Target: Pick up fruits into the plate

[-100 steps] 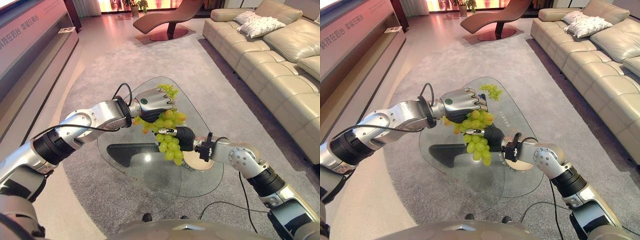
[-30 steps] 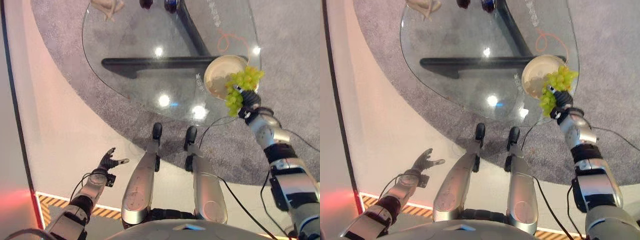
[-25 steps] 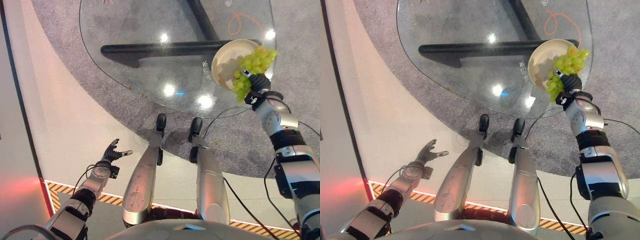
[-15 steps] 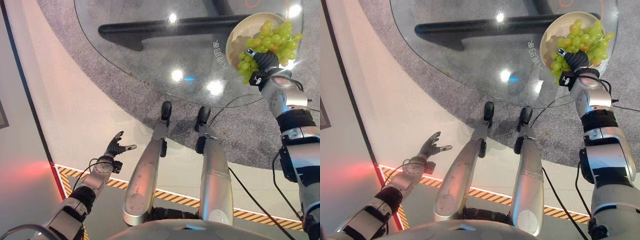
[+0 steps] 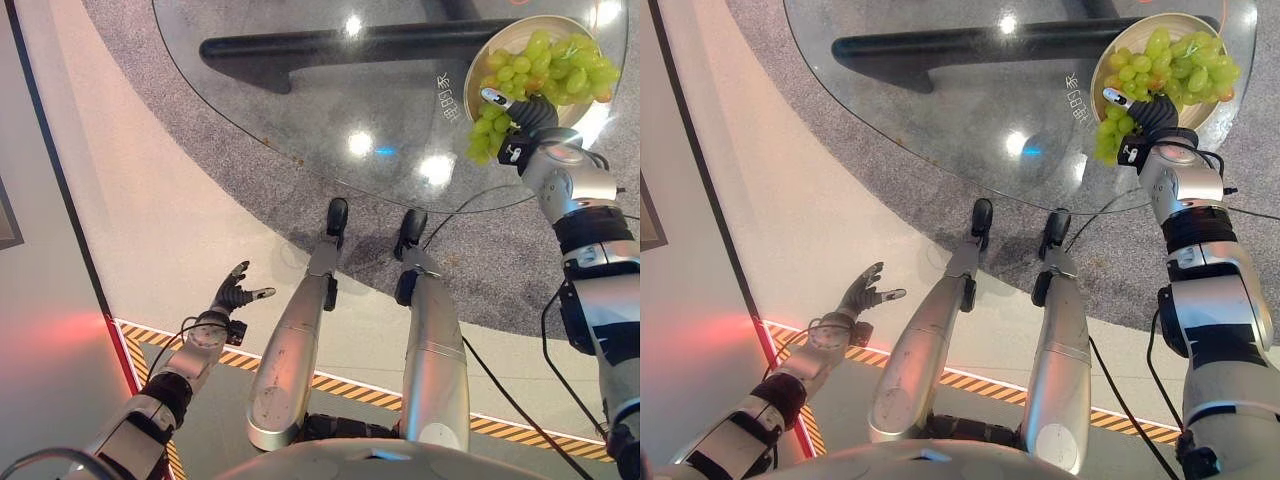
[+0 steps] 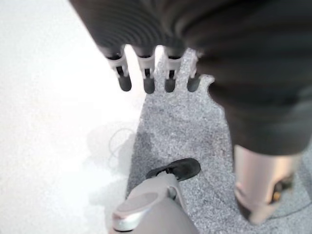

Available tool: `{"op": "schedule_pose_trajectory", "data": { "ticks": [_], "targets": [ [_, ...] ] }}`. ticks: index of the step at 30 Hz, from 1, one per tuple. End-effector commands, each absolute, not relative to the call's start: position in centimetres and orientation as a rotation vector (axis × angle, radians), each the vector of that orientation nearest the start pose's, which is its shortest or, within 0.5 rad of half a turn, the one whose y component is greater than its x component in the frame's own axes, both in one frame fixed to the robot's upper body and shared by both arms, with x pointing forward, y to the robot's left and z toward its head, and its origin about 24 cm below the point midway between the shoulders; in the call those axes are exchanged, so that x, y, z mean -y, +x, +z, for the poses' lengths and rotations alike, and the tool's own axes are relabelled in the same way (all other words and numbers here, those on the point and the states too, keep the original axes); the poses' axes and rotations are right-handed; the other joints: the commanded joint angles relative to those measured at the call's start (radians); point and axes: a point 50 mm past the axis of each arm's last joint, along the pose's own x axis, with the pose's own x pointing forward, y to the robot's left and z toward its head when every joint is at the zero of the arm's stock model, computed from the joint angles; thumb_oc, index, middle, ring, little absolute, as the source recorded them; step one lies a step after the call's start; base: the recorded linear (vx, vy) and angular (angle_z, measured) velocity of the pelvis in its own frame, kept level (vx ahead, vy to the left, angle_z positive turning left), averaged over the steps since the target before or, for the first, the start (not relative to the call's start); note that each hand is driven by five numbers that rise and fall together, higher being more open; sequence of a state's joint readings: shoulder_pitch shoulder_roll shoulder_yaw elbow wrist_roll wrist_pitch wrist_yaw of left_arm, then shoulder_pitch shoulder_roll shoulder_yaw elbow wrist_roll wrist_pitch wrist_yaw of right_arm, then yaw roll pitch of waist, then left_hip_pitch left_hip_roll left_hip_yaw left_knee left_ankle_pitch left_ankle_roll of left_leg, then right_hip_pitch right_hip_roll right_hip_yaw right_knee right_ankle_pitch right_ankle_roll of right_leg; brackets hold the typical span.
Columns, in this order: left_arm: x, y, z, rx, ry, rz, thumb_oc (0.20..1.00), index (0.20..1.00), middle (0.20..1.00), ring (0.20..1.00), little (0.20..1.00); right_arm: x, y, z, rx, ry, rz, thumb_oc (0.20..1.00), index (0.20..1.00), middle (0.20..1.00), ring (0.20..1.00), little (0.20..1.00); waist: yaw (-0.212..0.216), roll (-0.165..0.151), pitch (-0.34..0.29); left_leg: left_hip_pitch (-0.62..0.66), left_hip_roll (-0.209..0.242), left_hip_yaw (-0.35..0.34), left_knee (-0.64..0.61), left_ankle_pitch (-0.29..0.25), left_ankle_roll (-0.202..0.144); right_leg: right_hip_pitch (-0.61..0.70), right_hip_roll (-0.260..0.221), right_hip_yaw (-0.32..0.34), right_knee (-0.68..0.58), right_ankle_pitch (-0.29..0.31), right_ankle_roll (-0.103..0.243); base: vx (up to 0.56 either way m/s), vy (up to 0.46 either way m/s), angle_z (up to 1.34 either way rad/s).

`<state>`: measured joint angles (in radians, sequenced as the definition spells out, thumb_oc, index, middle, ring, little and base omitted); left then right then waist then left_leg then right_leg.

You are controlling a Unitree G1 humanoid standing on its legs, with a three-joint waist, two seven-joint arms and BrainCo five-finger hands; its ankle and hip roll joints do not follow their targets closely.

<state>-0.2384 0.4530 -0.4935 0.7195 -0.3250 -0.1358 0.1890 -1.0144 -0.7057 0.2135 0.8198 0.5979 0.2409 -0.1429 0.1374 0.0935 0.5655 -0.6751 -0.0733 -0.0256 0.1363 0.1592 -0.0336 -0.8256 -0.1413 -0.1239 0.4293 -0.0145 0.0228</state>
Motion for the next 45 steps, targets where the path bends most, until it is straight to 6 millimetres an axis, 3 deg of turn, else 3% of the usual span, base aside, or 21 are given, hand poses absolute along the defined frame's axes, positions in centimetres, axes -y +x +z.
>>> {"op": "schedule_pose_trajectory", "data": {
  "ticks": [1, 6, 10, 16, 19, 22, 23, 31, 32, 35, 36, 38, 41, 43, 45],
  "targets": [
    [-21.3, 24.1, -6.1, -0.473, 0.34, -0.032, 1.0, 1.0, 1.0, 1.0, 1.0, 30.6, 38.1, 22.9, 0.012, -0.247, -0.354, 1.0, 1.0, 1.0, 1.0, 1.0, -0.016, 0.074, -0.045, 0.003, -0.025, -0.011, 0.14, -0.157, 0.022, 0.062, 0.012, -0.077, -0.056, 0.018, 0.046, 0.0, 0.0, 0.0],
    [-21.6, 23.8, -6.3, -0.485, 0.329, -0.031, 1.0, 1.0, 1.0, 1.0, 1.0, 30.2, 38.0, 22.6, 0.011, -0.272, -0.354, 1.0, 1.0, 1.0, 1.0, 1.0, -0.02, 0.067, -0.045, 0.025, -0.023, -0.008, 0.13, -0.157, 0.024, 0.082, 0.017, -0.074, -0.067, 0.021, 0.046, 0.0, 0.039, 0.01],
    [-22.3, 23.4, -6.9, -0.523, 0.324, -0.011, 1.0, 1.0, 1.0, 1.0, 1.0, 30.2, 37.6, 20.7, -0.003, -0.285, -0.369, 1.0, 1.0, 1.0, 1.0, 1.0, -0.029, 0.035, -0.045, 0.094, -0.016, -0.007, 0.104, -0.161, 0.028, 0.148, 0.024, -0.072, -0.087, 0.022, 0.047, 0.0, 0.027, -0.01],
    [-23.7, 22.8, -7.9, -0.61, 0.331, 0.024, 1.0, 1.0, 1.0, 1.0, 1.0, 30.7, 36.1, 16.1, -0.086, -0.283, -0.402, 1.0, 1.0, 1.0, 1.0, 1.0, -0.049, -0.023, -0.045, 0.263, 0.006, -0.001, 0.06, -0.173, 0.028, 0.32, 0.026, -0.068, -0.129, 0.018, 0.054, 0.02, 0.011, -0.02],
    [-24.0, 22.6, -8.1, -0.631, 0.329, 0.032, 1.0, 1.0, 1.0, 1.0, 1.0, 31.1, 35.6, 14.9, -0.113, -0.29, -0.417, 1.0, 1.0, 1.0, 1.0, 1.0, -0.056, -0.035, -0.045, 0.312, 0.01, 0.002, 0.046, -0.172, 0.027, 0.374, 0.024, -0.069, -0.151, 0.023, 0.055, 0.02, 0.016, -0.01],
    [-24.5, 22.0, -8.7, -0.671, 0.328, 0.05, 1.0, 1.0, 1.0, 1.0, 1.0, 31.6, 34.2, 12.2, -0.169, -0.296, -0.452, 1.0, 1.0, 1.0, 1.0, 1.0, -0.069, -0.054, -0.046, 0.405, 0.022, 0.011, 0.03, -0.18, 0.022, 0.477, 0.02, -0.072, -0.189, 0.026, 0.059, 0.06, 0.008, 0.0],
    [-24.8, 21.5, -9.1, -0.698, 0.327, 0.06, 1.0, 1.0, 1.0, 1.0, 1.0, 32.2, 33.3, 10.6, -0.205, -0.314, -0.484, 1.0, 1.0, 1.0, 1.0, 1.0, -0.074, -0.067, -0.058, 0.455, 0.028, 0.021, 0.018, -0.185, 0.019, 0.537, 0.015, -0.074, -0.218, 0.032, 0.063, 0.08, -0.006, 0.05],
    [-25.5, 18.4, -11.2, -0.813, 0.333, 0.078, 1.0, 1.0, 1.0, 1.0, 1.0, 32.3, 29.9, 5.2, -0.329, -0.317, -0.517, 1.0, 1.0, 1.0, 1.0, 1.0, -0.082, -0.11, -0.168, 0.57, 0.036, 0.04, -0.034, -0.209, 0.014, 0.682, 0.015, -0.069, -0.305, 0.034, 0.074, 0.09, -0.005, 0.01],
    [-25.3, 16.9, -12.1, -0.867, 0.322, 0.066, 1.0, 1.0, 1.0, 1.0, 1.0, 31.7, 27.9, 2.0, -0.406, -0.26, -0.46, 1.0, 1.0, 1.0, 1.0, 1.0, -0.083, -0.121, -0.215, 0.611, 0.035, 0.041, -0.053, -0.215, 0.016, 0.727, 0.016, -0.066, -0.328, 0.033, 0.077, 0.13, 0.03, -0.01],
    [-24.9, 14.5, -13.4, -0.962, 0.282, 0.063, 1.0, 1.0, 1.0, 1.0, 1.0, 29.3, 24.8, -2.9, -0.527, -0.145, -0.328, 1.0, 1.0, 1.0, 1.0, 1.0, -0.089, -0.134, -0.284, 0.66, 0.037, 0.046, -0.074, -0.221, 0.018, 0.775, 0.016, -0.067, -0.347, 0.031, 0.08, 0.14, 0.026, 0.05],
    [-24.9, 14.2, -13.6, -0.977, 0.272, 0.063, 1.0, 1.0, 1.0, 1.0, 1.0, 29.0, 24.4, -3.5, -0.542, -0.127, -0.312, 1.0, 1.0, 1.0, 1.0, 1.0, -0.09, -0.135, -0.292, 0.667, 0.038, 0.047, -0.077, -0.221, 0.019, 0.781, 0.016, -0.069, -0.349, 0.03, 0.08, 0.13, 0.036, 0.05],
    [-24.6, 12.1, -14.6, -1.06, 0.222, 0.081, 1.0, 1.0, 1.0, 1.0, 1.0, 26.5, 21.5, -7.4, -0.653, -0.007, -0.248, 1.0, 1.0, 1.0, 1.0, 1.0, -0.091, -0.138, -0.341, 0.703, 0.038, 0.054, -0.095, -0.226, 0.022, 0.817, 0.017, -0.071, -0.364, 0.027, 0.081, 0.14, 0.039, 0.03],
    [-24.2, 10.5, -15.3, -1.121, 0.185, 0.075, 1.0, 1.0, 1.0, 1.0, 1.0, 24.3, 18.4, -10.7, -0.765, 0.125, -0.194, 1.0, 1.0, 1.0, 1.0, 1.0, -0.091, -0.138, -0.375, 0.738, 0.039, 0.059, -0.119, -0.227, 0.024, 0.849, 0.019, -0.075, -0.379, 0.025, 0.082, 0.09, 0.034, 0.02],
    [-23.6, 9.2, -15.9, -1.182, 0.142, 0.07, 1.0, 1.0, 1.0, 1.0, 1.0, 22.6, 14.2, -13.9, -0.91, 0.231, -0.16, 1.0, 1.0, 1.0, 1.0, 1.0, -0.092, -0.133, -0.405, 0.778, 0.039, 0.067, -0.149, -0.229, 0.027, 0.884, 0.023, -0.075, -0.398, 0.023, 0.08, 0.08, 0.064, 0.09],
    [-23.1, 8.5, -16.3, -1.216, 0.122, 0.061, 1.0, 1.0, 1.0, 1.0, 1.0, 21.8, 12.0, -15.1, -0.977, 0.278, -0.164, 1.0, 1.0, 1.0, 1.0, 1.0, -0.093, -0.127, -0.419, 0.797, 0.039, 0.068, -0.161, -0.23, 0.029, 0.901, 0.024, -0.074, -0.403, 0.018, 0.079, 0.05, 0.069, 0.08]
  ]
}}
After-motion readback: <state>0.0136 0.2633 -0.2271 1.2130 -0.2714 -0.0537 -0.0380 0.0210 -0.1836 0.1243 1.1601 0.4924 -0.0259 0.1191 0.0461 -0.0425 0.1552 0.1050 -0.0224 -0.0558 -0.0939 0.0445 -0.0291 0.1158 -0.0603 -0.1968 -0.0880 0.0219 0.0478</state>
